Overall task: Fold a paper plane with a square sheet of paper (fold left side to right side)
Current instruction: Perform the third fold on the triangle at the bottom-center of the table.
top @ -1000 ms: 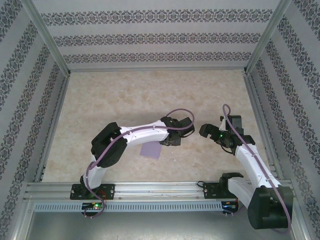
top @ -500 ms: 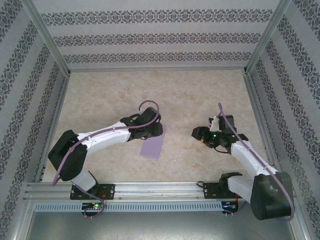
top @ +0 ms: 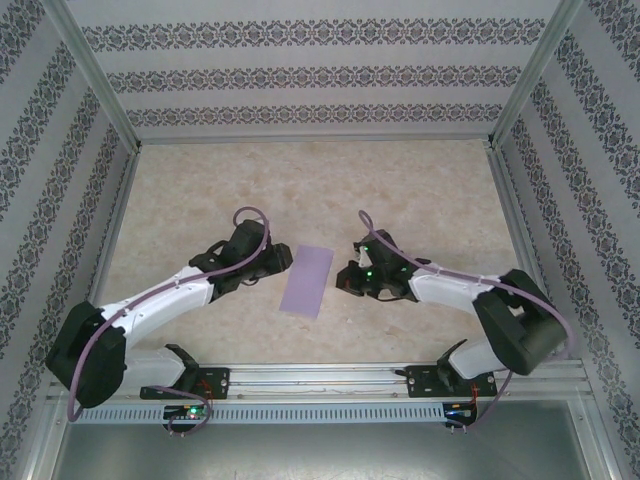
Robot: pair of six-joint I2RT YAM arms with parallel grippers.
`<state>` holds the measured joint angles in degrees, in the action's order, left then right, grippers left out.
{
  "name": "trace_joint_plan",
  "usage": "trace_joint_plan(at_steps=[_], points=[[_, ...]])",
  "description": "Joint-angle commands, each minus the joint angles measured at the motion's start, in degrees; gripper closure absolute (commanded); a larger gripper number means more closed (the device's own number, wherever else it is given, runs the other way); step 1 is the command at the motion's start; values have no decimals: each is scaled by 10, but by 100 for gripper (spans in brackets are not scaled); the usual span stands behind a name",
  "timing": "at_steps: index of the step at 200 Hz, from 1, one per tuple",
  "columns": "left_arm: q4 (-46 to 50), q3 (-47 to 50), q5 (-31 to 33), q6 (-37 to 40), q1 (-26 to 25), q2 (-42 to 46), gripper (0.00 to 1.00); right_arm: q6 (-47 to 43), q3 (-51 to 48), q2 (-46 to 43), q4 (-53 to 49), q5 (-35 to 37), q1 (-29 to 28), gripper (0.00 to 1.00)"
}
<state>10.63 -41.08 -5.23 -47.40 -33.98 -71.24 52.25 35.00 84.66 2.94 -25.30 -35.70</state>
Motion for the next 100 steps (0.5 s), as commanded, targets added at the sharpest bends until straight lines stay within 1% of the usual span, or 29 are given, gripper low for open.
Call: trace_joint_plan(at_steps=[1,31,51,77,100], points=[[-14,19,-11,20,14,24,59,31,31,42,63,33,-24,100],[0,29,-18,30,21,38,59,36,63,101,83,41,-43,100],[9,29,-23,34,24,38,58,31,79,128,79,40,-49,100],[21,25,-31,37,27,35,58,22,78,146,61,45,-50,100],[30,21,-56,40,27,24,58,-11,71,150,34,39,-45,100]])
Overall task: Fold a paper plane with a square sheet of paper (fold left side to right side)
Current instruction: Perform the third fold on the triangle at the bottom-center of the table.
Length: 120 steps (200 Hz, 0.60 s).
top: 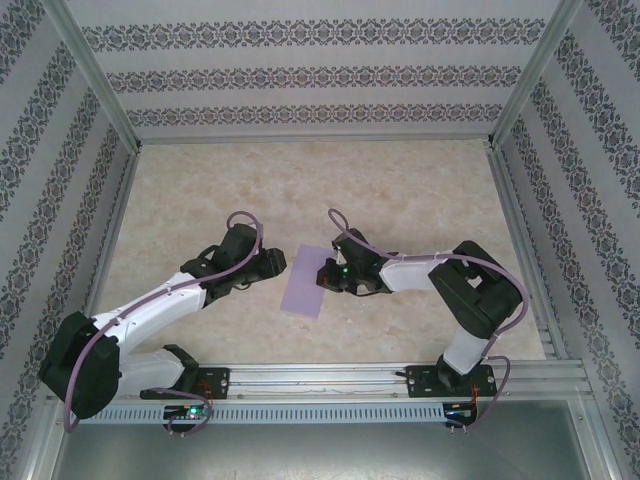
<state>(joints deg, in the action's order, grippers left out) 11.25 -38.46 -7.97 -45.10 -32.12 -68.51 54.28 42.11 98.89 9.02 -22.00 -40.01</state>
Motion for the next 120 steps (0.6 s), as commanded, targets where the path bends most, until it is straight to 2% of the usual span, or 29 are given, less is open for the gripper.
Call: trace_joint_plan(at_steps=[1,52,79,120], points=[[24,-5,-31,17,8,-5,58,-34,0,8,-29,5,-1,100],[6,-11,-157,-8,5,-77,58,-167,-22,-9,-120,-39,45,100],[-33,-7,-184,-41,-5,-114,58,-225,-35,-32,-148,-56,73,100],[-77,-19,-218,-68,-23,-176,60,-247,-28,-31,-146,-80,80,100]])
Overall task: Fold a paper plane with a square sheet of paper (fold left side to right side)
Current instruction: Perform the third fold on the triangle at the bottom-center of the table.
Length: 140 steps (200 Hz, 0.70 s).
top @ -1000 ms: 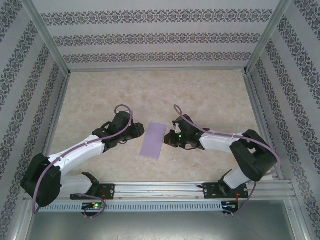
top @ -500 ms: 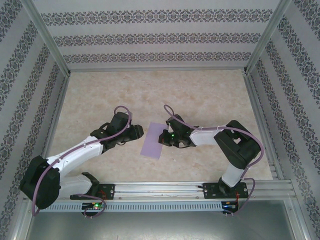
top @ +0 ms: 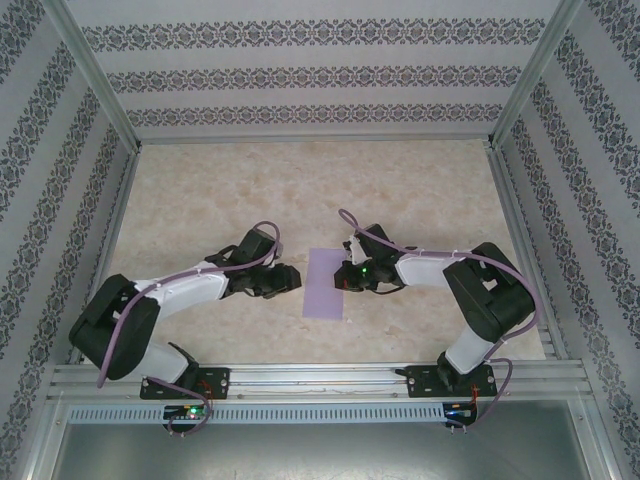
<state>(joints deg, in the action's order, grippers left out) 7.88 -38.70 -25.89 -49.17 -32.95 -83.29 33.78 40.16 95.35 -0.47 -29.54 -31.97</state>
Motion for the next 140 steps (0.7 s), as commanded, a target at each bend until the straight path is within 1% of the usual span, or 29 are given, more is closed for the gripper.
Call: trace_joint_plan(at_steps=[1,17,42,68,140], points=[[-44,-17,-39,-28,-15,-30,60,-42,-8,4,-51,-5,0,100],[-52,-23,-42,-34,-22,-44,63,-45,-5,8,-51,-5,0,100],[-52,-30,-28,-37,-26,-56,64,-47,-4,11,-50,-6,0,100],[-55,-41,-37,-34,-28,-78,66,-47,-3,14,-50,-5,0,100],[-57,-56,-40,-30,-39,-116,66,-46,-5,16,-45,-5,-2,100]])
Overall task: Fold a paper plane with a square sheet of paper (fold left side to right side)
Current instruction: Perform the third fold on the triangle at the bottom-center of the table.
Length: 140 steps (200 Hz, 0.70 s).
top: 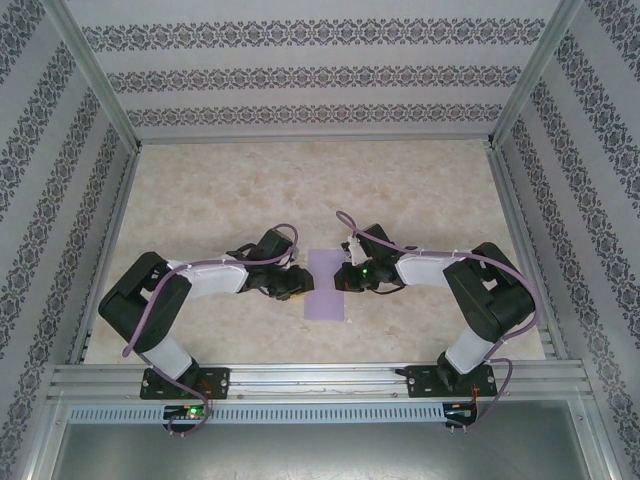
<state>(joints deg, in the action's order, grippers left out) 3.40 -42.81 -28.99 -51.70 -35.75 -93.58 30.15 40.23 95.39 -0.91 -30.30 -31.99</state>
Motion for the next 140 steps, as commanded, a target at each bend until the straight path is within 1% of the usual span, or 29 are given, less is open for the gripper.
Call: trace_joint_plan(at_steps=[1,23,63,140], points=[[-12,-15,-9,-5,-11,-13,66,-9,-6,15,-41,2,-2,100],[-12,-15,-6,-5,-14,-19,66,-9,-7,16,-40,2,-1,100],[-38,-12,-26,-16,-18,-28,67,-9,-8,19,-39,1,-1,100],[-86,0,-13,-49,-18,-19,66,-8,-8,20,-37,-3,-2,100]])
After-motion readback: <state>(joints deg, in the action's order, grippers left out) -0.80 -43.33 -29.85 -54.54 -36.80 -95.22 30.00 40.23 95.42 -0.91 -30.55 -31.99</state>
